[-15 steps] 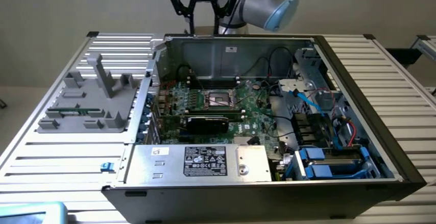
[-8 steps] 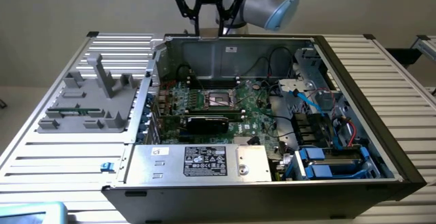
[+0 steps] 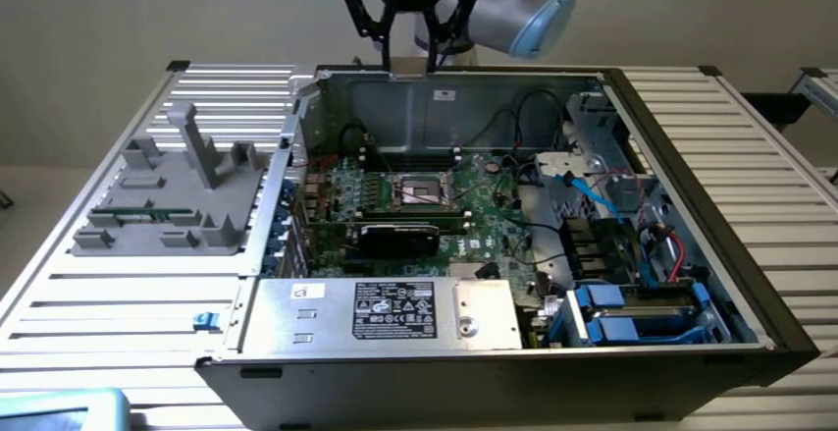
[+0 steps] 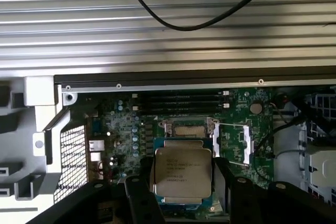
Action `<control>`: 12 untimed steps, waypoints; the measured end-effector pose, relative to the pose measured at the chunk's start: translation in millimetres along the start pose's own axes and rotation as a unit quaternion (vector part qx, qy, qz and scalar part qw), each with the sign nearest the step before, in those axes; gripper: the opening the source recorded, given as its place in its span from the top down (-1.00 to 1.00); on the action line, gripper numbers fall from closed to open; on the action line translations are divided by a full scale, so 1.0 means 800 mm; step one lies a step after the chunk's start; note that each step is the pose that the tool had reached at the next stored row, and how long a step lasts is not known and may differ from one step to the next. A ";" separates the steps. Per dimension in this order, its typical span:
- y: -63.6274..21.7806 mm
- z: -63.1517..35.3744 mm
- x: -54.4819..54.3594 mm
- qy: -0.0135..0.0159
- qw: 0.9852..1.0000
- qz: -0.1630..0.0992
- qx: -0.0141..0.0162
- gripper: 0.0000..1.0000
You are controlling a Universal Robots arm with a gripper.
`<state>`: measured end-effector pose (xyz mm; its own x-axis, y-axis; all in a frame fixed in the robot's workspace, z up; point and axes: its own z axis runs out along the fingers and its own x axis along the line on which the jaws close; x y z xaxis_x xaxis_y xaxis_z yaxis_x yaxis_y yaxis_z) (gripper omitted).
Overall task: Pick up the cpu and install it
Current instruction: 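Pick up the cpu and move it towards the insertion slot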
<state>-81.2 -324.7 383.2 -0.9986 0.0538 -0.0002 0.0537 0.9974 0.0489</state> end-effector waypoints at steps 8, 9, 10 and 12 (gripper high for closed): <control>0.001 0.008 -0.009 0.000 1.000 0.002 0.000 -0.07; 0.001 0.009 -0.009 0.000 1.000 0.002 -0.001 -0.07; 0.001 0.009 -0.010 0.000 1.000 0.002 -0.001 -0.07; 0.001 0.010 -0.011 0.000 1.000 0.002 -0.001 -0.07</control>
<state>-72.3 -323.9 375.1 -0.9983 0.0580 0.0001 0.0579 0.9970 0.0511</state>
